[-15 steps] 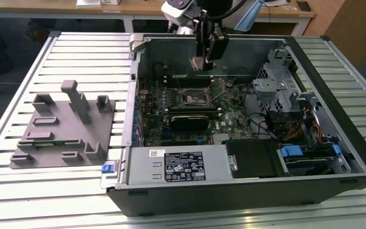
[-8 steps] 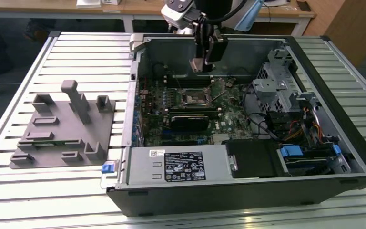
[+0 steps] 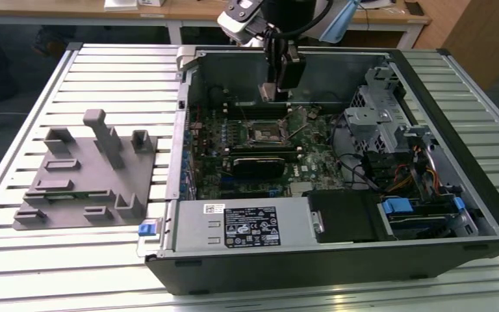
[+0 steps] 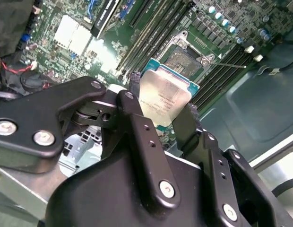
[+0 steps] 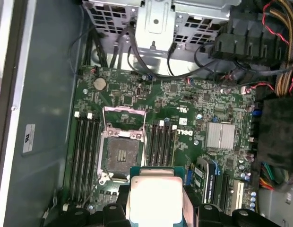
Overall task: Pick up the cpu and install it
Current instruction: 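Place the cpu into insertion slot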
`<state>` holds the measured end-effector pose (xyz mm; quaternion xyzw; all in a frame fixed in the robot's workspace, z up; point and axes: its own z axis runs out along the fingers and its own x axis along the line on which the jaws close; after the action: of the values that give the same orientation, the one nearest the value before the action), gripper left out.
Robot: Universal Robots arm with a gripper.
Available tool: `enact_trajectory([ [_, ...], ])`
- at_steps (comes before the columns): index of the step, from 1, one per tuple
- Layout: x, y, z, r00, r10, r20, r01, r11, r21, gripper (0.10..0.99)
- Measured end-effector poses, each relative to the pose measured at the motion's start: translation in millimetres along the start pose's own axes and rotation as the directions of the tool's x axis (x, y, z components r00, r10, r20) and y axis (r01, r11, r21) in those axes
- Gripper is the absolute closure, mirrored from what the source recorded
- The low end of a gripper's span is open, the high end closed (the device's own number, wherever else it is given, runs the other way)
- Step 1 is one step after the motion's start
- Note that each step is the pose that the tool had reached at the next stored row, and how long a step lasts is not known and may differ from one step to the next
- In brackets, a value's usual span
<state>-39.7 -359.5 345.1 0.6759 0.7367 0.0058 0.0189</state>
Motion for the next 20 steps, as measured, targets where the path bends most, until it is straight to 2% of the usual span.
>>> enact_trajectory([
  [2,0.8,0.0,2.2,0.9999,0.013,0.0004,-0.013,0.9999,0.000,0.561],
  [10,1.0,-0.1,6.0,0.9999,0.013,-0.0027,-0.013,0.9999,0.000,0.561],
  [20,2.4,-0.2,12.1,0.9999,0.016,-0.0026,-0.016,0.9999,0.000,0.561],
])
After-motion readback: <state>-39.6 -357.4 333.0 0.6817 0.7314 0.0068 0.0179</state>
